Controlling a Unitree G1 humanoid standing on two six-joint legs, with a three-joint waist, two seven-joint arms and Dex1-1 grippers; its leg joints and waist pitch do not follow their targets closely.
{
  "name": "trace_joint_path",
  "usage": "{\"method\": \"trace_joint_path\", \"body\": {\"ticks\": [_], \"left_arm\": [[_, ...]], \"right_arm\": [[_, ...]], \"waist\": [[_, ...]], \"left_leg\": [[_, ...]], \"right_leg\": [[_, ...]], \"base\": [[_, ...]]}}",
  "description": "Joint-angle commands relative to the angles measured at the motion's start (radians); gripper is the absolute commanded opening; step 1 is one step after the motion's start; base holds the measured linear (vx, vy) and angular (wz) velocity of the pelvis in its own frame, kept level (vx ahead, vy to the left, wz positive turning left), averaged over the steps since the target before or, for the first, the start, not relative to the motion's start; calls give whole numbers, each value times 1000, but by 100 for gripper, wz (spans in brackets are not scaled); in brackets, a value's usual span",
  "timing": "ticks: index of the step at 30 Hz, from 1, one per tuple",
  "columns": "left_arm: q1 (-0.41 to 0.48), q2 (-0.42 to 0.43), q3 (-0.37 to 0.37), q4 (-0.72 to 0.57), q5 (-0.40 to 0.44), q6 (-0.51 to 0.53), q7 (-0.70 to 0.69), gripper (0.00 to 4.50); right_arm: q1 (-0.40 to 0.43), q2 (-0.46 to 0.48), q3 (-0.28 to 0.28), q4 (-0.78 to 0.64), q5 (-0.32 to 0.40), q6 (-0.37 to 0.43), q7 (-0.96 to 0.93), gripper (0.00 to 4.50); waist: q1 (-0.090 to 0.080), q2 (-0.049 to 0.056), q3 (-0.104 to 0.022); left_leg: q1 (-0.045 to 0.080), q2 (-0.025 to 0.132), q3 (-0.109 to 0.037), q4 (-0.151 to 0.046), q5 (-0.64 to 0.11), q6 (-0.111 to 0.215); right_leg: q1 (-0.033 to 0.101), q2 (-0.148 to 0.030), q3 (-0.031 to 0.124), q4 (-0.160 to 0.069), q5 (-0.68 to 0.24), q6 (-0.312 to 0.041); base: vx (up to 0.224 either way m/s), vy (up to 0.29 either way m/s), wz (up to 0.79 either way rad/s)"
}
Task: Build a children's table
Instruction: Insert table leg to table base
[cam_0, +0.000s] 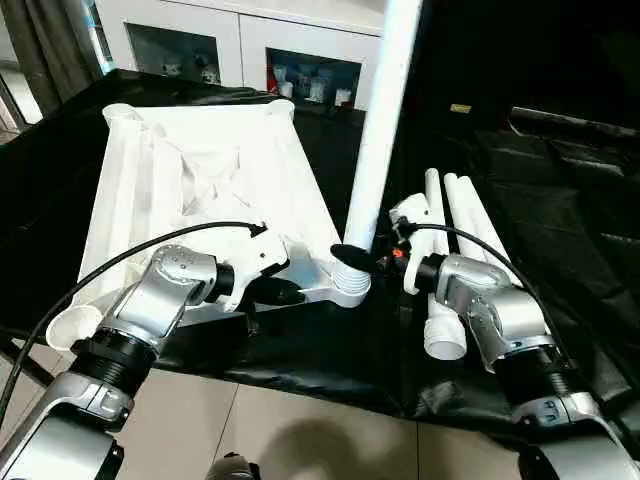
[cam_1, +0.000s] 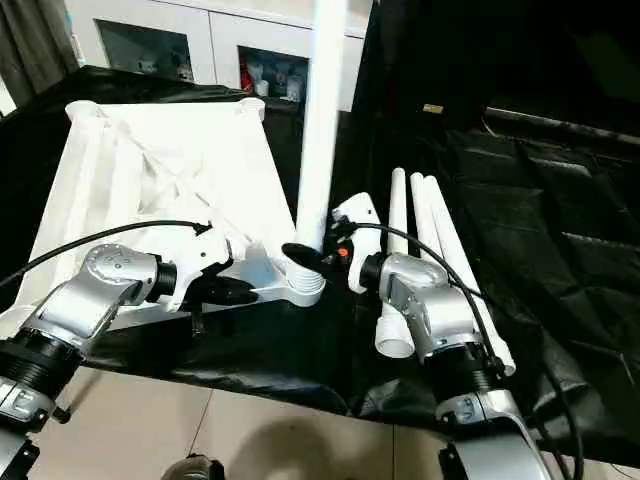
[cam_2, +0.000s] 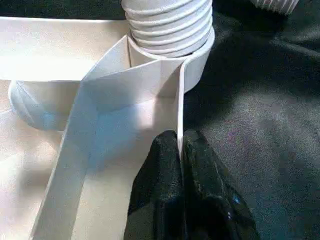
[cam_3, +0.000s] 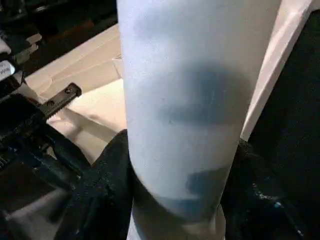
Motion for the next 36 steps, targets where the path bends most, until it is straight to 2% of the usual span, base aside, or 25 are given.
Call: {"method": "trace_joint_path", "body": {"ticks": [1, 7, 8, 11, 12, 14, 15, 16, 18, 19, 21, 24, 25, 27, 28, 31, 33, 35, 36], "left_arm": [[-2, -35, 35, -24, -43, -20, 7, 0], [-13, -41, 47, -8, -39, -25, 26, 0], [-15, -42, 49, -5, -38, -27, 28, 0], [-20, -42, 52, 1, -36, -31, 32, 0], [-23, -43, 53, 4, -35, -31, 34, 0], [-25, -42, 54, 7, -35, -32, 35, 0], [-26, -42, 55, 8, -35, -32, 35, 0], [-28, -40, 55, 12, -34, -35, 35, 0], [-30, -39, 56, 14, -32, -36, 35, 0], [-30, -39, 56, 15, -32, -36, 35, 0], [-37, -37, 56, 26, -28, -42, 35, 0], [-39, -36, 55, 30, -26, -46, 35, 0], [-41, -36, 54, 35, -23, -51, 36, 0], [-42, -36, 54, 38, -21, -54, 38, 0], [-41, -36, 51, 42, -16, -62, 42, 0], [-38, -38, 50, 42, -14, -64, 45, 0], [-34, -39, 49, 36, -14, -64, 46, 0], [-30, -38, 48, 31, -13, -65, 45, 0], [-25, -36, 45, 23, -11, -67, 42, 0]], "right_arm": [[8, 1, -40, 30, 20, -12, -5, 189], [60, 13, -74, 54, 37, -63, -1, 189], [76, 21, -77, 63, 35, -88, -3, 189], [114, 40, -83, 91, 24, -156, -17, 189], [129, 50, -93, 105, 26, -179, -25, 189], [144, 60, -105, 116, 31, -200, -31, 189], [151, 63, -108, 120, 32, -212, -34, 189], [164, 69, -118, 124, 36, -234, -40, 189], [170, 73, -122, 124, 35, -247, -41, 189], [172, 73, -122, 125, 33, -254, -41, 189], [186, 67, -104, 137, 2, -310, -41, 189], [195, 56, -77, 135, -31, -337, -36, 189], [206, 44, -41, 118, -68, -361, -23, 189], [211, 39, -22, 100, -80, -363, -16, 189], [213, 28, 14, 76, -106, -361, -2, 189], [208, 24, 27, 75, -113, -357, 5, 189], [193, 18, 37, 89, -121, -350, 13, 189], [181, 15, 43, 101, -124, -341, 21, 189], [168, 10, 49, 113, -124, -327, 35, 189]], "waist": [[0, 3, -75], [3, 3, -76], [4, 9, -76], [3, 9, -74], [4, 13, -74], [2, 11, -73], [3, 16, -73], [2, 21, -75], [2, 18, -75], [2, 21, -76], [3, 22, -76], [4, 21, -75], [3, 23, -75], [4, 21, -74], [3, 13, -73], [3, 13, -72], [3, 5, -72], [3, 9, -71], [3, 5, -72]], "left_leg": [[37, 32, -18, -73, -230, -39], [38, 33, -17, -73, -235, -38], [37, 33, -19, -73, -237, -40], [39, 33, -20, -76, -271, -47], [39, 33, -21, -77, -281, -48], [40, 34, -22, -78, -301, -51], [40, 34, -23, -79, -306, -52], [41, 35, -23, -81, -308, -55], [41, 34, -23, -80, -310, -53], [40, 34, -23, -80, -307, -51], [41, 34, -23, -80, -307, -50], [40, 34, -23, -80, -310, -48], [41, 34, -23, -81, -318, -48], [40, 34, -24, -82, -322, -48], [39, 34, -24, -83, -322, -46], [41, 35, -23, -82, -327, -42], [39, 35, -23, -82, -324, -38], [38, 35, -24, -82, -323, -36], [39, 35, -23, -81, -320, -32]], "right_leg": [[24, -70, 38, -80, -140, -202], [24, -72, 38, -81, -136, -205], [24, -72, 38, -81, -134, -205], [22, -72, 38, -85, -163, -203], [22, -73, 38, -86, -177, -204], [20, -73, 38, -89, -197, -202], [20, -74, 38, -89, -200, -202], [20, -71, 38, -89, -188, -203], [20, -70, 37, -87, -179, -206], [21, -70, 37, -87, -168, -209], [20, -71, 37, -87, -162, -211], [20, -71, 37, -88, -174, -208], [20, -71, 38, -90, -189, -205], [20, -70, 38, -91, -202, -197], [21, -70, 39, -93, -211, -191], [17, -72, 40, -95, -236, -186], [19, -73, 40, -97, -251, -183], [17, -74, 40, -97, -259, -180], [16, -73, 39, -97, -262, -180]], "base": [[0, 0, 0], [0, 0, 0], [0, 0, 0], [0, 0, 0], [0, 0, 0], [0, 0, 0], [0, 0, 0], [0, 0, 0], [0, 0, 0], [0, 0, 0], [0, 0, 0], [0, 0, 0], [0, 0, 0], [0, 0, 0], [0, 0, 0], [0, 0, 0], [0, 0, 0], [0, 0, 0], [0, 0, 0]]}}
